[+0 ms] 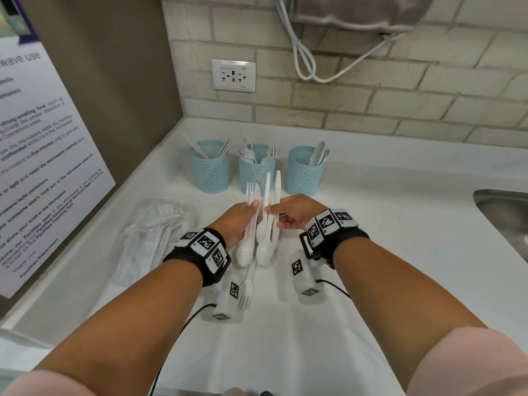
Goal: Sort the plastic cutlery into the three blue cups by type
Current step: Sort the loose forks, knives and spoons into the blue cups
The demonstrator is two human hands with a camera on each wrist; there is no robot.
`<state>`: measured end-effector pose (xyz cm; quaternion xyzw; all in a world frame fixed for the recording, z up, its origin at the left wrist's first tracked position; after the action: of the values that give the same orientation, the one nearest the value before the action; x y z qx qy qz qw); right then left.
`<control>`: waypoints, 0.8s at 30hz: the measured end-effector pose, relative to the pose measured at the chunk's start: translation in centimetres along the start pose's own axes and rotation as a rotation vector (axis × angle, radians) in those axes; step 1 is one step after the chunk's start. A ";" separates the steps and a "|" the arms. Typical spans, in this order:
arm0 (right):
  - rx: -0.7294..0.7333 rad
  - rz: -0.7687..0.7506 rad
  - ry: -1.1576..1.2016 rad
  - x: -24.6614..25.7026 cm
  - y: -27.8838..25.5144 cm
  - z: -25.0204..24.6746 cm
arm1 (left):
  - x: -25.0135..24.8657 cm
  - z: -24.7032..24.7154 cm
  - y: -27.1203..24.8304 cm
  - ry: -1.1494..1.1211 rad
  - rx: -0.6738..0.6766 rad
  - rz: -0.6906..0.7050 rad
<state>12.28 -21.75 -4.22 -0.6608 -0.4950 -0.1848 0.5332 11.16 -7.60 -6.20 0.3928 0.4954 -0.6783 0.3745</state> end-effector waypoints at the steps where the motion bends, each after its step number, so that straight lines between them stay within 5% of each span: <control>1: -0.004 0.013 0.003 0.1 0.0 0.0 | 0.1 0.0 0.0 -0.002 0.000 -0.009; 11: -0.033 0.061 -0.110 0.3 1.0 0.6 | 0.5 -0.7 1.1 0.284 -0.129 0.070; 24: -0.144 -0.071 0.027 -0.1 2.7 0.5 | 1.1 -0.7 1.0 0.077 -0.016 0.146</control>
<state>14.38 -21.20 -5.90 -0.6769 -0.4962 -0.2478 0.4840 11.77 -7.25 -7.72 0.4509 0.4848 -0.6294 0.4068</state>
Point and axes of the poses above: each hand's wrist, its own y-axis towards the middle knuckle, its own z-axis out of the palm, x = y × z, the point moved 4 cm from there along y, towards the middle knuckle, and after that the axes turned 11 degrees about -y, right-handed, at the moved point
